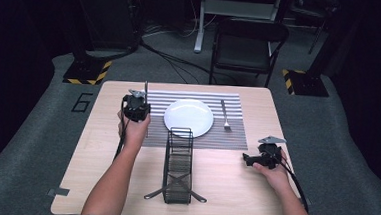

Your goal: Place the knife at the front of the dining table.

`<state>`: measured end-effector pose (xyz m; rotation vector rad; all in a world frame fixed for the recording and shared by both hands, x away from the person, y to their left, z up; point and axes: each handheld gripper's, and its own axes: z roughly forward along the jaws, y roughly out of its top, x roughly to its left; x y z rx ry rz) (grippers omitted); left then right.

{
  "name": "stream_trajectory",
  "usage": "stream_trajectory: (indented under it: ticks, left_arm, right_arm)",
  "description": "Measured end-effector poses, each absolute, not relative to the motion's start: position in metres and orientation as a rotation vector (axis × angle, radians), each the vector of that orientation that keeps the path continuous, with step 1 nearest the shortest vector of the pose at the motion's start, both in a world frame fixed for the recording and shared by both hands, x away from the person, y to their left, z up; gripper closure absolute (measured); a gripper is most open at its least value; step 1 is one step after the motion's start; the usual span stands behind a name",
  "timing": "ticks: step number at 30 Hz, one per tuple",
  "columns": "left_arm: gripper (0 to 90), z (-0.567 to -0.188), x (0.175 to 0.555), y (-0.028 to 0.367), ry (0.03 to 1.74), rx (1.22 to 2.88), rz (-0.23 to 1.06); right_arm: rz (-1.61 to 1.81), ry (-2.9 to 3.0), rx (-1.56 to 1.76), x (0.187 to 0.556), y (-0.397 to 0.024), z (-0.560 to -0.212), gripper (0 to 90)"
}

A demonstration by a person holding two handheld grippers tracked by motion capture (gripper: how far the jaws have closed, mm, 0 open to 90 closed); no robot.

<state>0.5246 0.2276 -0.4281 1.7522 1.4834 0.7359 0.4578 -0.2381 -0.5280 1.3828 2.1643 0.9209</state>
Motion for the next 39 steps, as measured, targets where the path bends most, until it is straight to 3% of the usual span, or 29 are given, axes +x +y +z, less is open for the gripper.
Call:
stream_trajectory:
  ticks: [21,39]
  left_arm:
    - [82.4,-0.453,0.562,0.233,1.602,1.652,0.707]
    - [82.5,-0.478,0.586,0.231,1.692,1.706,0.629]
  right_arm:
    - [0.917,2.176,1.368,0.458,-0.239,-0.528,0.0]
    - [0.918,2.177,1.368,0.458,-0.239,-0.528,0.0]
